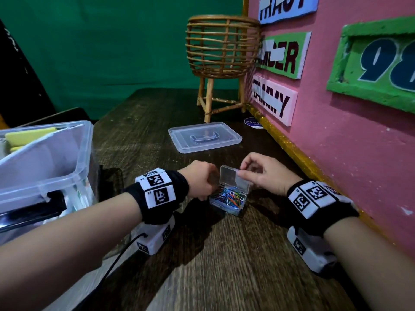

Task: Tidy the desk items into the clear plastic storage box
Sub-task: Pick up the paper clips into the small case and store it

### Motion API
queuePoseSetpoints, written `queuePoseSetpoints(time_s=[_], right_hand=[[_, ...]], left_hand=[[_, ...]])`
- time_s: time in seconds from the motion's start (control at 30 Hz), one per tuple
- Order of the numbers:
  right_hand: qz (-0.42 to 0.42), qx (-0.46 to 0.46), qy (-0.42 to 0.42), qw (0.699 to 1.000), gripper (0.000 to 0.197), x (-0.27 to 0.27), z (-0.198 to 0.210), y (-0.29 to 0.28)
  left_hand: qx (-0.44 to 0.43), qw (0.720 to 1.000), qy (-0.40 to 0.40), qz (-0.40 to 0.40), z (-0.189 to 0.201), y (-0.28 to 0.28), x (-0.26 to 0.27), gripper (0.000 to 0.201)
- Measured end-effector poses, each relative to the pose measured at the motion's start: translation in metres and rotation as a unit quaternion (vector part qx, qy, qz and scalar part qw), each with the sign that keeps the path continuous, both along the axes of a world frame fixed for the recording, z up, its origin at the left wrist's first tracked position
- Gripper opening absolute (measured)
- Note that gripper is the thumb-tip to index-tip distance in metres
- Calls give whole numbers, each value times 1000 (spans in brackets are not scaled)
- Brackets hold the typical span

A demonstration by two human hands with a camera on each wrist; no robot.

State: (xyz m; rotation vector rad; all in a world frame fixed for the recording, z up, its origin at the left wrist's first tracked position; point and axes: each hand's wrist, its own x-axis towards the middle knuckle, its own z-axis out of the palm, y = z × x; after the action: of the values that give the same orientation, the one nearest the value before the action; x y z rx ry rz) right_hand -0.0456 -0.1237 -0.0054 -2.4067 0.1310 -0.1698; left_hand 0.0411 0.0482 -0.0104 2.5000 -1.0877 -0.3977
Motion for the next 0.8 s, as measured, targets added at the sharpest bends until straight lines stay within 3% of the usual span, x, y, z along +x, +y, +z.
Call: queuePoseSetpoints(time_s=[0.1,0.3,0.5,0.63,0.8], right_hand=[[2,17,16,1000,15,0,0,2],[0,21,33,999,15,-1,1,3],[3,22,32,999,16,-1,1,3],[17,31,63,997,24,-1,-1,2],[29,22,132,991,40,-1,-2,2]], left_hand=[[2,999,34,13,3,0,-3,15],[13,1000,23,4,4,0,-4,22],[-44,999,6,0,3,1,-4,44],[-74,995,-58,-15,6,4,-3,31],[-61,997,-41,-27,10,2,-4,20]])
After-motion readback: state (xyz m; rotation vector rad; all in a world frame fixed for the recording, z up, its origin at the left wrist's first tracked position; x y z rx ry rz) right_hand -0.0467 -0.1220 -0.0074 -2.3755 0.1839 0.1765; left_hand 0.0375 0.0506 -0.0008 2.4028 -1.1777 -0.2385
